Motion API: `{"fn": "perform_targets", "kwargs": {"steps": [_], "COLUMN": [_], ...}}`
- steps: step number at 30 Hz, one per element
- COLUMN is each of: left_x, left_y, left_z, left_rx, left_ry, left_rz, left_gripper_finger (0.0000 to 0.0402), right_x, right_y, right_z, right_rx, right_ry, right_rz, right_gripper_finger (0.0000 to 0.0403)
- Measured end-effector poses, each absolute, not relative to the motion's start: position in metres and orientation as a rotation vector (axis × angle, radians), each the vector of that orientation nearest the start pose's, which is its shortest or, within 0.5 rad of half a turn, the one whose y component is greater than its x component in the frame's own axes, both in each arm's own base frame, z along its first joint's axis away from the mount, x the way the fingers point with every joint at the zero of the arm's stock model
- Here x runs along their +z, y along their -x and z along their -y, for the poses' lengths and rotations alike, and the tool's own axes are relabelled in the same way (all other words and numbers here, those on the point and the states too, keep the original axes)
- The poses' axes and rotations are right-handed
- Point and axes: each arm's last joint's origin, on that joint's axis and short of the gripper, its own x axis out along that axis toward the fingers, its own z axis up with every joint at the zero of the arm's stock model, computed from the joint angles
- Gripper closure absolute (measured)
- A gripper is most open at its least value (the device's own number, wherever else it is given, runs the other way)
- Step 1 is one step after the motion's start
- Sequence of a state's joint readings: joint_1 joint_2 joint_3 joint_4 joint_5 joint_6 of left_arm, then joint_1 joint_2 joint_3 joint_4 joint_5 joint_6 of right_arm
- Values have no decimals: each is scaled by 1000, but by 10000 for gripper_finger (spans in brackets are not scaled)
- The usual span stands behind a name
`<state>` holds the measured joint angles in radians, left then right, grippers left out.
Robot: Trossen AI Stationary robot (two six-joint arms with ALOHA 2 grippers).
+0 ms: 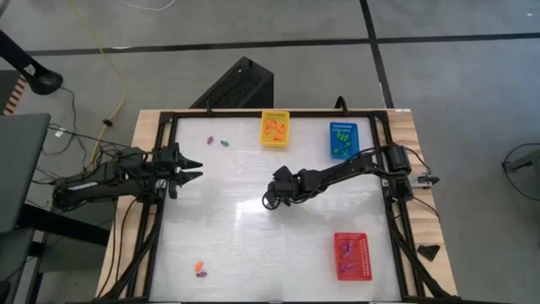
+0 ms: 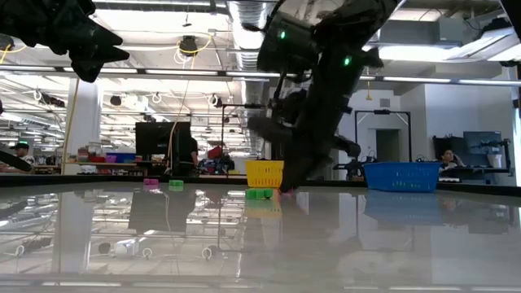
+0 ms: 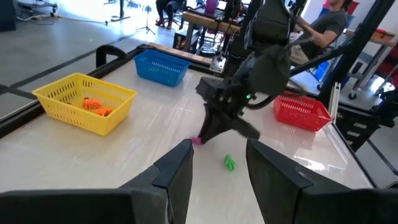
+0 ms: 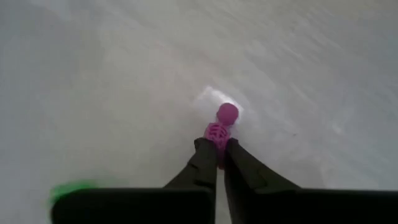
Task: Sort Halloween decoration
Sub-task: Put the violet skeleton toy into the red bin
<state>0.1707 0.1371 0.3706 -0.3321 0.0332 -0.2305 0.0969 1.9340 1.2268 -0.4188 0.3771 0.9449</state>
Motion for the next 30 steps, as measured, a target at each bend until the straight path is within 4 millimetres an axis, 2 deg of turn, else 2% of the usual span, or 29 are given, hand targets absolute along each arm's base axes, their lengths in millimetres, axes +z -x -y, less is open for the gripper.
{"fn": "perform_targets", "kwargs": {"steps": [4,9,13,16,19,23,27,30], "left_x": [245,244,244,244,244,244,244,244], "left_y": [-78,-78,-78,-78,-78,-78,-78,-78], "left_z": [-12,-12,-12,-12,-12,-13,-13,-14], "left_rx": [148,149,149,149,150,169,170,185], "left_ry": [241,243,243,243,241,239,239,238], "left_rz": [-82,-96,-96,-97,-96,-89,-88,-85], "left_gripper_finger": [264,264,264,264,264,264,264,264], "right_x": [184,226,257,267,262,239,214,193], "right_y": [-371,-348,-318,-301,-297,-312,-334,-348], "right_z": [-32,-44,-68,-91,-113,-133,-130,-120], "right_rx": [-667,-550,-464,-443,-404,-325,-285,-211], "right_ry": [-603,-657,-736,-741,-540,-254,-161,-122], "right_rz": [-827,-850,-896,-919,-888,-875,-885,-959], "right_gripper_finger": [384,371,370,376,368,328,288,259]}}
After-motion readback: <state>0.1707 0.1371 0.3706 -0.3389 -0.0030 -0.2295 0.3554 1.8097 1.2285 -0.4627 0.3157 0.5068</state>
